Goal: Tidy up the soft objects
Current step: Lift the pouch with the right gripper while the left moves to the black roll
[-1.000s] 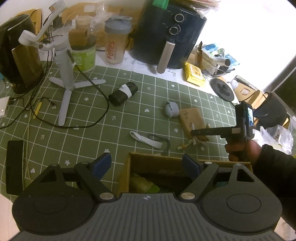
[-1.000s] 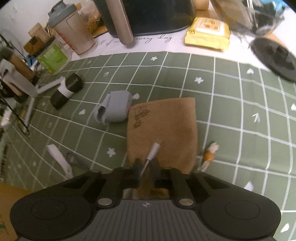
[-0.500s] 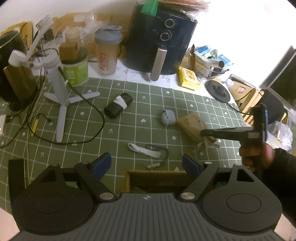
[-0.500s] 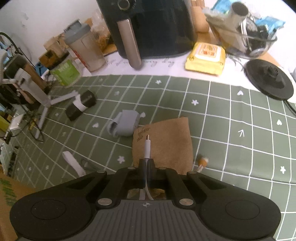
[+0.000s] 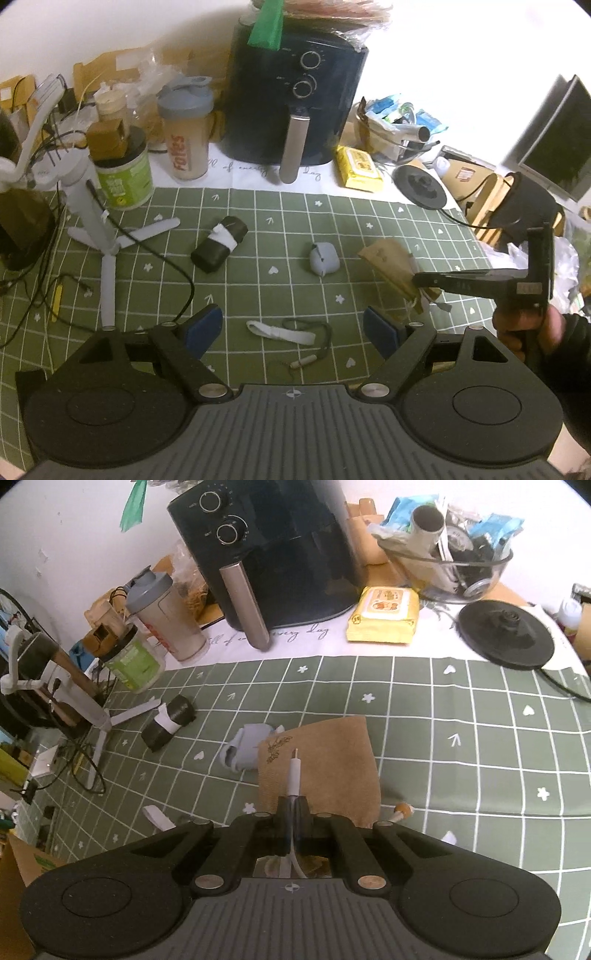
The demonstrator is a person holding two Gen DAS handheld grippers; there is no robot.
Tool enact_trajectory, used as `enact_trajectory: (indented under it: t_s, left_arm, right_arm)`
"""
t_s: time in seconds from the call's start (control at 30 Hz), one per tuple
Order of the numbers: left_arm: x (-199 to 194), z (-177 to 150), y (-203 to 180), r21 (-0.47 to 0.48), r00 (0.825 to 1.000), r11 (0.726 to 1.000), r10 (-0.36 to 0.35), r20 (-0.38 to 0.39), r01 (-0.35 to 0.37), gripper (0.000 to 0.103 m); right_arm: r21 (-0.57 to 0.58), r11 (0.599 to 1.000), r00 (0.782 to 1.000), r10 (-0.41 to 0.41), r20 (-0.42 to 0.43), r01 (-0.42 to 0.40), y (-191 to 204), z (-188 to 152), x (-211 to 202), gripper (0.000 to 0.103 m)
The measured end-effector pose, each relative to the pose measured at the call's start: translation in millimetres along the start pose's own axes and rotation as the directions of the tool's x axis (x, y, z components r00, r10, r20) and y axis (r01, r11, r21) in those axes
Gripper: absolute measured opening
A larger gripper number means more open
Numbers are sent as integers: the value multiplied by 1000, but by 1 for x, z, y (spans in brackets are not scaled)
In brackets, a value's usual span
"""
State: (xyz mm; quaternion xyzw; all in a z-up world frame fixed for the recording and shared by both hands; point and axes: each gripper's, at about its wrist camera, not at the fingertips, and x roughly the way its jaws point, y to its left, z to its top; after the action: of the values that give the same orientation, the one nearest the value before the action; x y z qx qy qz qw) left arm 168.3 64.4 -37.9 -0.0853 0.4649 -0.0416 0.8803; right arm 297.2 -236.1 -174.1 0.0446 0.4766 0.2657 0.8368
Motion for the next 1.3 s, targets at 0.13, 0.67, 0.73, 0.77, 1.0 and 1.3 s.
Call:
enact_trajectory:
  t_s: [0.13,0.67,0.73,0.77,1.0,1.3]
  left_arm:
    - [3,5,1,19,1000,1000,-5,3,5,84]
    - [41,33,25,108,1000,994,16,-7,-15,84]
    - [52,35,27,135,1000,990,29,-9,-27,84]
    - [60,36,28,155,999,987,39,-10,-37,84]
    - [111,41,34,232,995,968,100,-14,-94,84]
    - [181,39,39,323,981,929,195,-16,-180,84]
  right_arm:
    - [-3,1000,999,7,34,-7,0,-3,-5,6]
    - [-36,999,998,0,70,3,7,-4,-23,6]
    - [-42,999,997,-9,73,12,7,-3,-24,6]
    - [-43,999,997,-14,75,17,8,-4,-24,6]
    - [-33,999,997,-30,71,32,4,-8,-24,9]
    - [-27,998,998,-47,32,47,1,-23,-26,25]
